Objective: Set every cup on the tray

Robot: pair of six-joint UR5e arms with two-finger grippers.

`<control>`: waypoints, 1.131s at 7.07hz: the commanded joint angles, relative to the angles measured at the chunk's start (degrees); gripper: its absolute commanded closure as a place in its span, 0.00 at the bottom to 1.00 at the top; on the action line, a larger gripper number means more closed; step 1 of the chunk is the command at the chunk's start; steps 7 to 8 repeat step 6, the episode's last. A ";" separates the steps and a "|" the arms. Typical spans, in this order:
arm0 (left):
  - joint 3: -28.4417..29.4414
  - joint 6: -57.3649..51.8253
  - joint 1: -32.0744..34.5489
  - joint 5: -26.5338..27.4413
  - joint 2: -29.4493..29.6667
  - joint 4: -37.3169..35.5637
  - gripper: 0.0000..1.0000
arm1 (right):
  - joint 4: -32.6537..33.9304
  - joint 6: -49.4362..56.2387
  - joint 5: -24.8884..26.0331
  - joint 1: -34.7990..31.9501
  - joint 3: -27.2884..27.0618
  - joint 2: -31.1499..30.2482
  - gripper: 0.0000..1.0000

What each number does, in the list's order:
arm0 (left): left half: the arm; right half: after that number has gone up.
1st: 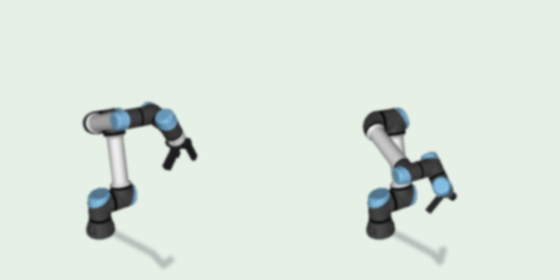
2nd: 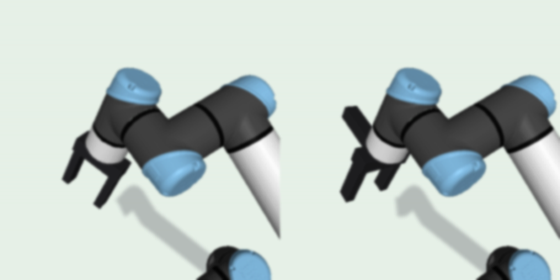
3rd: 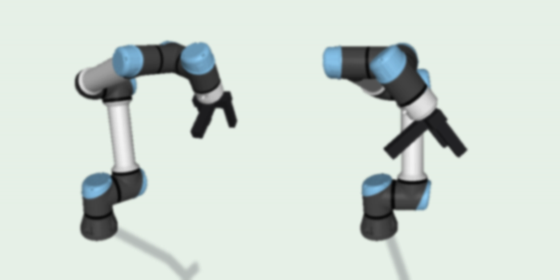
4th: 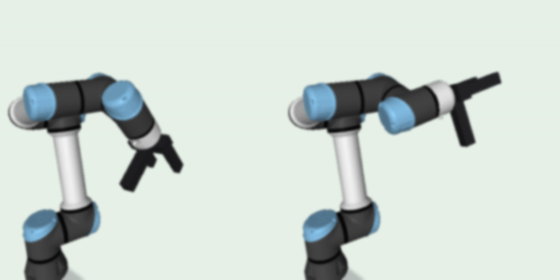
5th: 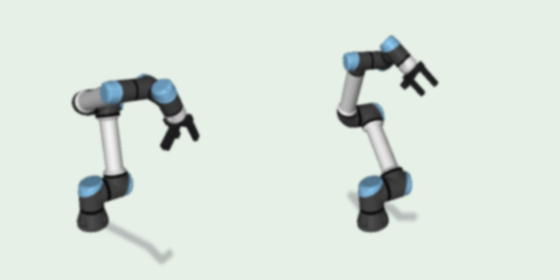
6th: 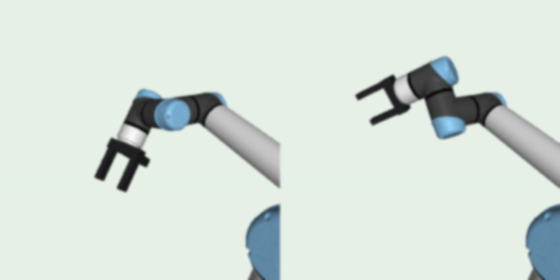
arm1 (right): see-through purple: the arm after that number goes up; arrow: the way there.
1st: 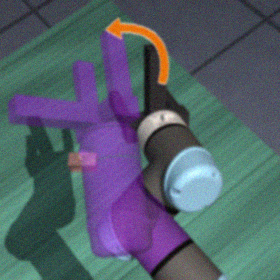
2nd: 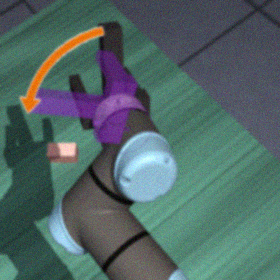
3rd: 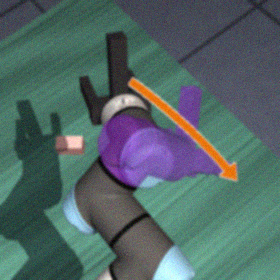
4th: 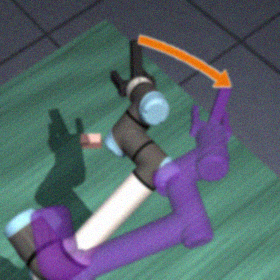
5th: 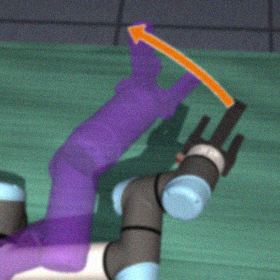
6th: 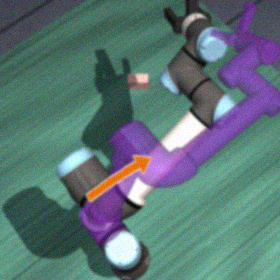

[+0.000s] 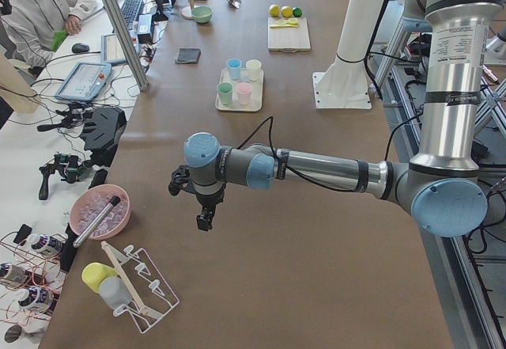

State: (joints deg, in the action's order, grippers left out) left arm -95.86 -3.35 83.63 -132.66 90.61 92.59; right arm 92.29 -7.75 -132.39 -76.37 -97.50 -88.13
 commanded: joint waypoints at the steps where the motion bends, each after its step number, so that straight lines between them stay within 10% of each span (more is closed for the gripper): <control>1: -0.02 -0.17 -0.04 0.30 0.00 0.05 0.02 | 0.00 0.01 -0.06 -0.27 0.12 -0.02 0.00; 8: -0.29 -0.61 0.04 0.65 -0.44 0.05 0.02 | 0.00 0.01 -0.42 -0.53 0.12 -0.11 0.00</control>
